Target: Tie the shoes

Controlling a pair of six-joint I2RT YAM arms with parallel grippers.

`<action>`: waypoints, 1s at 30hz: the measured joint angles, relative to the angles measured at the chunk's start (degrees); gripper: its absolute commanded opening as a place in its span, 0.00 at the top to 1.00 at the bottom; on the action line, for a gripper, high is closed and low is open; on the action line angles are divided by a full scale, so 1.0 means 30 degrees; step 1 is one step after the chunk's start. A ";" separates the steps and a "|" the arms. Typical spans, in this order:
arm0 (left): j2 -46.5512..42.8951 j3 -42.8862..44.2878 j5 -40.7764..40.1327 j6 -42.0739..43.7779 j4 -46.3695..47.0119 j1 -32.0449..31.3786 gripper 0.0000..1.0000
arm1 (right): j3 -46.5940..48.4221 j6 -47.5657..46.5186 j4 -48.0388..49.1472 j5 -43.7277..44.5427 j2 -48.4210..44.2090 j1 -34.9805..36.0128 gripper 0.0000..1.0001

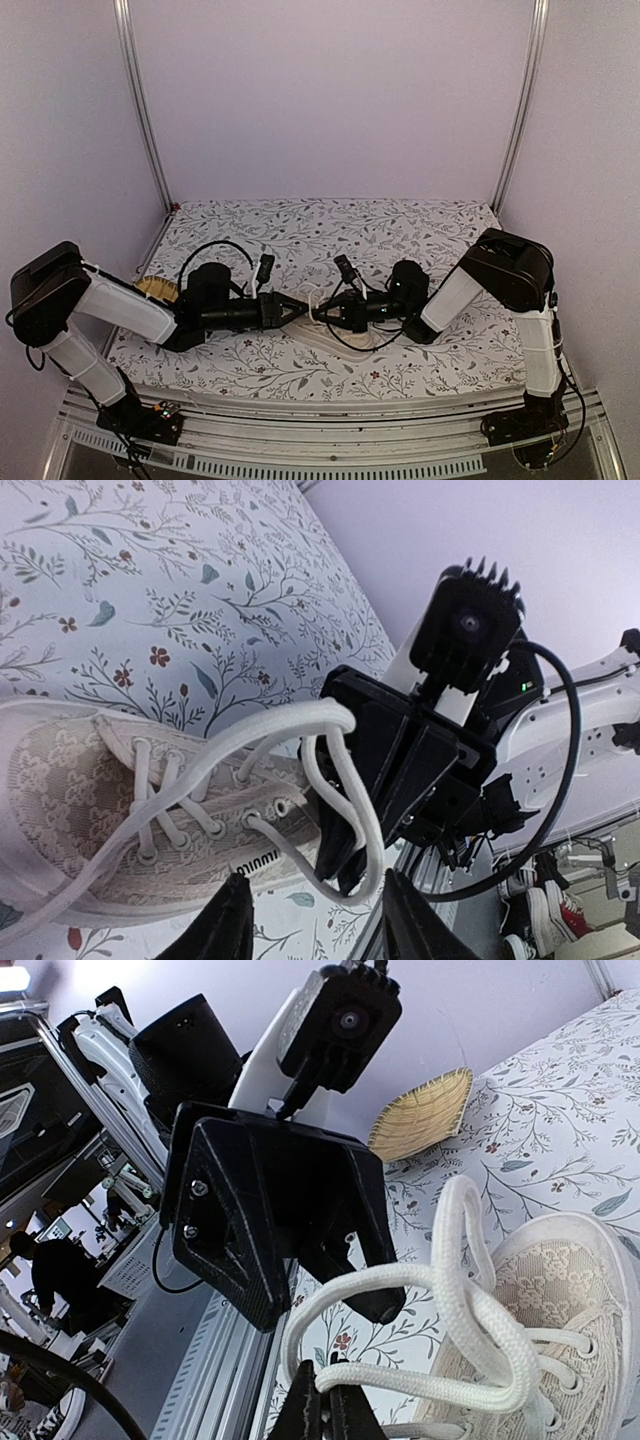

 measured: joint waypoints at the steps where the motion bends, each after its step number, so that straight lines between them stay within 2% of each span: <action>1: 0.0007 -0.0007 -0.0058 -0.0051 0.0102 0.0000 0.57 | 0.0000 -0.0036 -0.0029 0.0029 0.0000 0.0000 0.98; 10: 0.0656 0.0590 -0.0736 -0.0612 0.0240 0.0087 0.72 | 0.0000 -0.0240 -0.0291 0.0189 -0.0022 0.0000 0.98; 17: 0.1020 0.0743 -0.1260 -0.1151 0.0495 0.0131 0.70 | 0.0000 -0.0262 -0.0350 0.0211 -0.0029 0.0000 0.98; 22: 0.1020 0.0080 -0.1741 -0.1676 0.1508 0.0138 0.64 | 0.0000 -0.0306 -0.0401 0.0211 -0.0029 0.0000 0.98; 30: 0.1253 -0.0488 -0.2127 -0.2361 0.2076 0.0153 0.73 | 0.0000 -0.0321 -0.0466 0.0211 -0.0051 0.0000 0.98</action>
